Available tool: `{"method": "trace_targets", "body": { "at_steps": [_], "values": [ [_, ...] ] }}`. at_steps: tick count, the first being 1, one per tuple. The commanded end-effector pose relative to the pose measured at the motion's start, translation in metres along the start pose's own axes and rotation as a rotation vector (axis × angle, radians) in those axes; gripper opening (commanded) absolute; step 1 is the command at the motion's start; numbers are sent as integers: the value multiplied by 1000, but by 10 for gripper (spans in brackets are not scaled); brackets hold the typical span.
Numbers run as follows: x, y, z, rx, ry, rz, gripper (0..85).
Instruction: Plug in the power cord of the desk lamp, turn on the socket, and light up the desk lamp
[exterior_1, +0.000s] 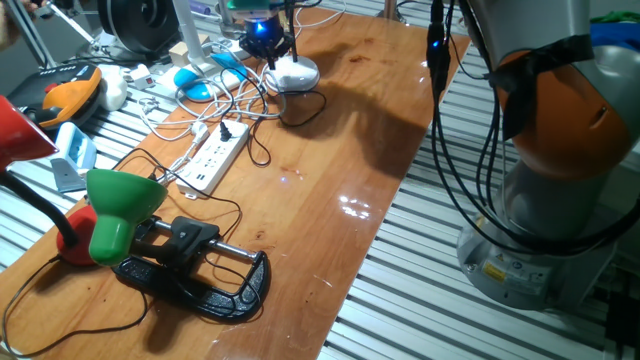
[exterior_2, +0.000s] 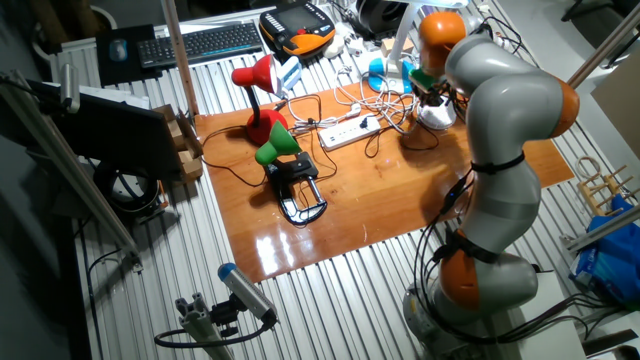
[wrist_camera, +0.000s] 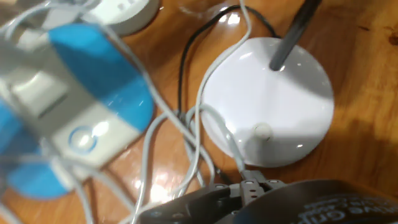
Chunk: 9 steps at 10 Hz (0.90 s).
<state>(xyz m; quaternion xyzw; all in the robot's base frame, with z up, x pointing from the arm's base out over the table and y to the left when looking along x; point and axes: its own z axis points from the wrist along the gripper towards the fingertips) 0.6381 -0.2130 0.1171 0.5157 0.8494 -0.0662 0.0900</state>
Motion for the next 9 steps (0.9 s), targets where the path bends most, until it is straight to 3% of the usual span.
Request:
{"method": "trace_targets", "body": {
  "at_steps": [1,3,6,9],
  "values": [
    [4,0,-4,4,-6,-7,0],
    [12,1,-10,-2,5,-21,0],
    [13,0,-12,-26,23,-113,0],
    [14,1,-11,-37,16,-141,0]
  ]
}}
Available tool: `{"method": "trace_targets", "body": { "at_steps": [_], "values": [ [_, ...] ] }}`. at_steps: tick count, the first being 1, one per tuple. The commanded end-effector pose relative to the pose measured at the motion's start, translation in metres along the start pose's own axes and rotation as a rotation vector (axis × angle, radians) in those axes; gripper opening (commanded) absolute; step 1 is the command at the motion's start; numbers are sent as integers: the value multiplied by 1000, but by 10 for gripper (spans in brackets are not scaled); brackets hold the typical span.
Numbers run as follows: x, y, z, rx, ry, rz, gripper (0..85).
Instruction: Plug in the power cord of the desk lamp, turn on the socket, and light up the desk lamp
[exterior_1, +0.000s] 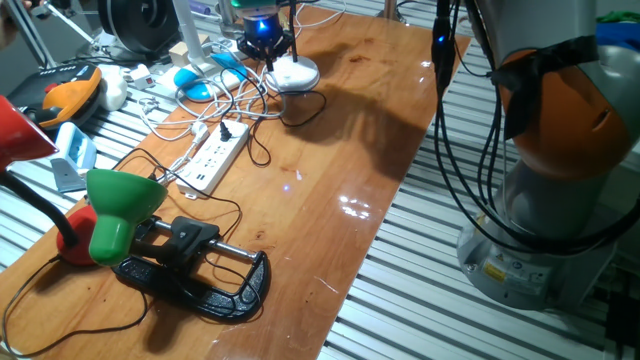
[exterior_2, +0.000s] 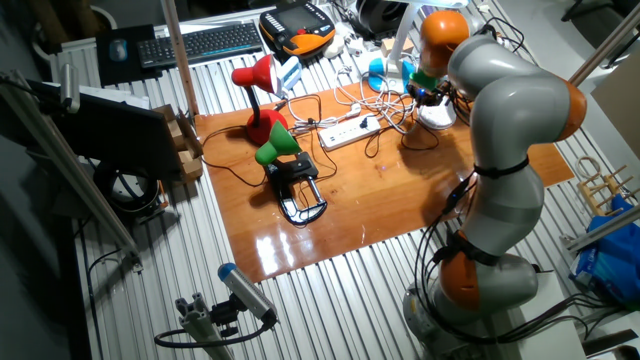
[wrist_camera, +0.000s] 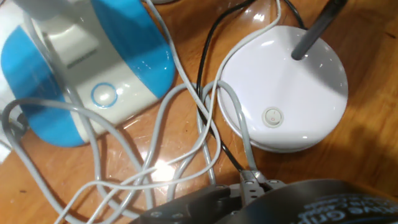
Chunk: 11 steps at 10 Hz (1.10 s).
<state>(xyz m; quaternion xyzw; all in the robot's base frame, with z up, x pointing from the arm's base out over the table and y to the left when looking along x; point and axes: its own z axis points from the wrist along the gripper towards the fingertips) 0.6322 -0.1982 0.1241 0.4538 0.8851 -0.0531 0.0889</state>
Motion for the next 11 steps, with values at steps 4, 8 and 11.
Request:
{"method": "trace_targets", "body": {
  "at_steps": [4,8,11],
  "values": [
    [0,0,1,1,-10,25,0],
    [0,0,1,-49,-68,-106,0],
    [0,0,1,-168,-84,-535,0]
  ]
}}
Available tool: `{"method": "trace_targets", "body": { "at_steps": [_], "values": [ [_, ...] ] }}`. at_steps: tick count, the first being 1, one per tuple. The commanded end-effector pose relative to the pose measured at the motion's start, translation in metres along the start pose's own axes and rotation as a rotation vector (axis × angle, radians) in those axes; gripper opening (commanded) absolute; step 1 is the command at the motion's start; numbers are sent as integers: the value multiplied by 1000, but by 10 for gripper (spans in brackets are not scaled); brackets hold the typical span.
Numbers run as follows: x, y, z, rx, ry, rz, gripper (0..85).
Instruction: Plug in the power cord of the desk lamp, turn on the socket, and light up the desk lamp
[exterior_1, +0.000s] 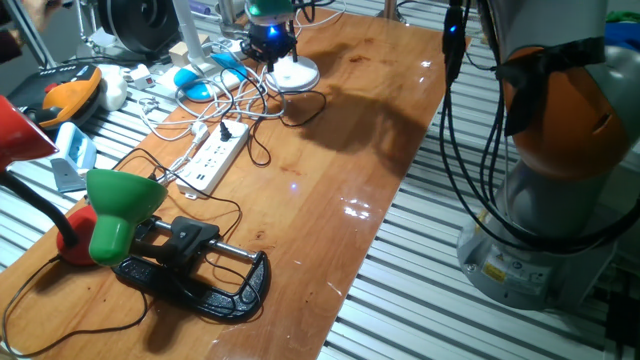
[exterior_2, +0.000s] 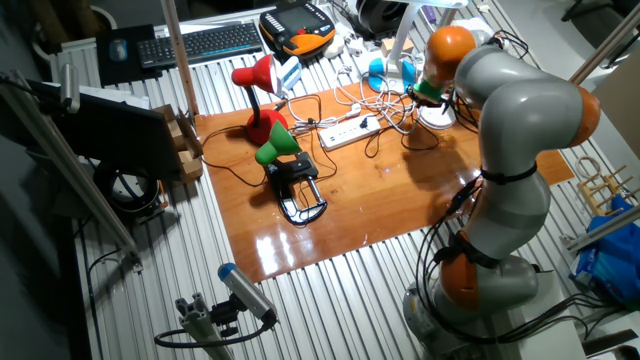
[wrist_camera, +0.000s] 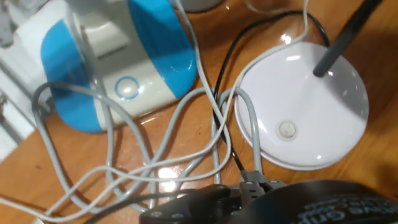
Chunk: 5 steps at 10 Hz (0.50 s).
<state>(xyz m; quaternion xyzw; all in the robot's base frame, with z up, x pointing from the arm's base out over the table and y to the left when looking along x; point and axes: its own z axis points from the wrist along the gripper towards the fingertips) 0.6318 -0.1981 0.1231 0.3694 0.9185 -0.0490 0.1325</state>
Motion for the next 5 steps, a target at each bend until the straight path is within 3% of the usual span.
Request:
{"method": "trace_targets", "body": {
  "at_steps": [1,2,3,5],
  "values": [
    [0,0,0,-111,33,-467,0],
    [0,0,0,-55,45,-516,0],
    [9,5,-3,-41,54,-535,0],
    [34,12,-5,-123,109,-519,0]
  ]
}}
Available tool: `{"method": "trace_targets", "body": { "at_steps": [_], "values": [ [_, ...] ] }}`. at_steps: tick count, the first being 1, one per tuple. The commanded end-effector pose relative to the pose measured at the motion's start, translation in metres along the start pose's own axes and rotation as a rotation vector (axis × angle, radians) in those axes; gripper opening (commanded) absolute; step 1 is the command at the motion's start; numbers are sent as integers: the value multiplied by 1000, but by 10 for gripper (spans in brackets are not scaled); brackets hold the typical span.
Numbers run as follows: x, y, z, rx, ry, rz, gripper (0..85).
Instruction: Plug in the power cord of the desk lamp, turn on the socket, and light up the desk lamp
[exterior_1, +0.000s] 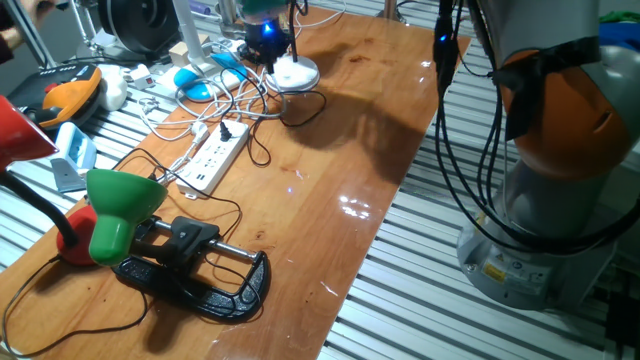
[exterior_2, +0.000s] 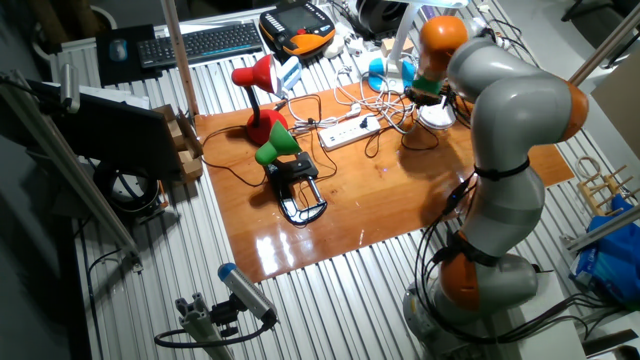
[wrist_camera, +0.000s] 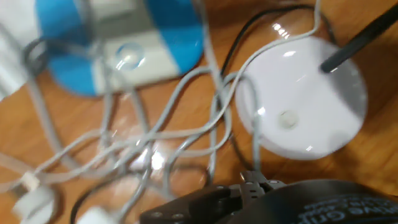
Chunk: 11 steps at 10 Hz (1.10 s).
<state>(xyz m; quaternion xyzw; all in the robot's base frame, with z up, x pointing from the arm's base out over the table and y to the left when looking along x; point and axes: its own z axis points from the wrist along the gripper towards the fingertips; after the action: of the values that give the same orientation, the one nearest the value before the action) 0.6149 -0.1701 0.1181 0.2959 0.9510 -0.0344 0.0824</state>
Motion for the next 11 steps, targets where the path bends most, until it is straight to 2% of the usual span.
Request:
{"method": "trace_targets", "body": {
  "at_steps": [1,2,4,5,6,8,10,11],
  "values": [
    [12,14,-1,-116,11,-367,0],
    [17,24,-7,-120,29,-379,0],
    [23,44,-26,-90,53,-415,0],
    [30,54,-33,-99,60,-409,0],
    [37,62,-40,-95,65,-413,0],
    [43,73,-54,-105,85,-424,0],
    [48,82,-69,-86,90,-441,0],
    [48,81,-72,-82,89,-461,0]
  ]
}}
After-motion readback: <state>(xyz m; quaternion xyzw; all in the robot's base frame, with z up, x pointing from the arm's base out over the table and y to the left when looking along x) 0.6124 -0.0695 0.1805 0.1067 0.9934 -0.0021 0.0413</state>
